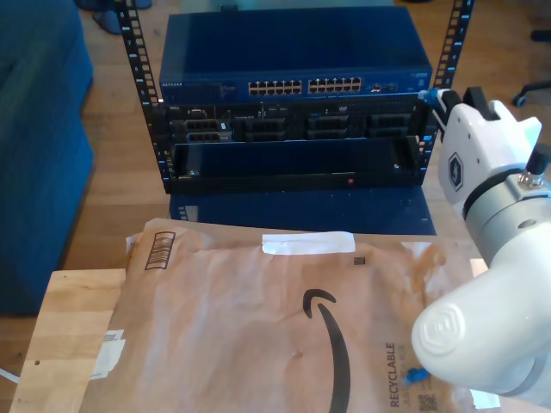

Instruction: Grab the cable and plug it in

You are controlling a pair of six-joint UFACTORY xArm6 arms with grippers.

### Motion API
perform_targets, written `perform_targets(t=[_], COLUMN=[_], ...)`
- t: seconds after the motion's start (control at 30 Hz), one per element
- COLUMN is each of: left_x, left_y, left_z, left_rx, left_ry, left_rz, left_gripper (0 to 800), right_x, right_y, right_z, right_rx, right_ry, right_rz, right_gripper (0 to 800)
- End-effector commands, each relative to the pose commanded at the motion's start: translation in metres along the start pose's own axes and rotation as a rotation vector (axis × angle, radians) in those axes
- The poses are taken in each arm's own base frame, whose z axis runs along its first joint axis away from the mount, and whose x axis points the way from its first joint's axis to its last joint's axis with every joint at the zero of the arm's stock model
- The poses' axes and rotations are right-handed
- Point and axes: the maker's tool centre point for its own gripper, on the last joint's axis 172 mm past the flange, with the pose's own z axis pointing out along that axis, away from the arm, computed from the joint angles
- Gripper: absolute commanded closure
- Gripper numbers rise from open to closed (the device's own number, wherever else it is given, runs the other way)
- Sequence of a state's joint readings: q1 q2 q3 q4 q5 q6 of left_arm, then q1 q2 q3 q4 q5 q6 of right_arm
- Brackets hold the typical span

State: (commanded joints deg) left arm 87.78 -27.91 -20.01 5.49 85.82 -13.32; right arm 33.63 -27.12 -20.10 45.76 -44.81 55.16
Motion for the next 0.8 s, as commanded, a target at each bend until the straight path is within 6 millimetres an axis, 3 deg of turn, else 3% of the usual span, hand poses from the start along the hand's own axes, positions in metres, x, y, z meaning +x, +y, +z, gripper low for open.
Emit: perform_targets(t=[0.13, 0.3, 0.37, 0.5, 0.67, 0.8], left_x=[0.009, 0.022, 0.031, 0.039, 0.040, 0.040], left_y=[-0.005, -0.009, -0.011, -0.005, -0.003, -0.003], left_z=[0.006, 0.037, 0.040, 0.063, 0.067, 0.067], left_rx=[-0.046, -0.047, -0.071, -0.088, -0.093, -0.093], left_ry=[0.021, 0.059, 0.088, 0.112, 0.112, 0.112], left_rz=[0.025, 0.050, 0.038, 0.054, 0.051, 0.051], left_gripper=[1, 0, 0, 0, 0, 0], right_x=[0.004, 0.004, 0.005, 0.003, -0.015, -0.047], right_y=[0.002, 0.005, 0.001, 0.000, 0.004, 0.021], right_z=[0.000, -0.001, -0.003, -0.007, -0.008, -0.006], right_rx=[-0.005, -0.010, 0.008, 0.012, 0.005, -0.029], right_ry=[0.011, 0.012, 0.020, 0.025, -0.009, -0.065], right_rz=[0.011, 0.009, 0.011, 0.028, 0.023, -0.010], right_gripper=[798, 798, 798, 798, 798, 799])
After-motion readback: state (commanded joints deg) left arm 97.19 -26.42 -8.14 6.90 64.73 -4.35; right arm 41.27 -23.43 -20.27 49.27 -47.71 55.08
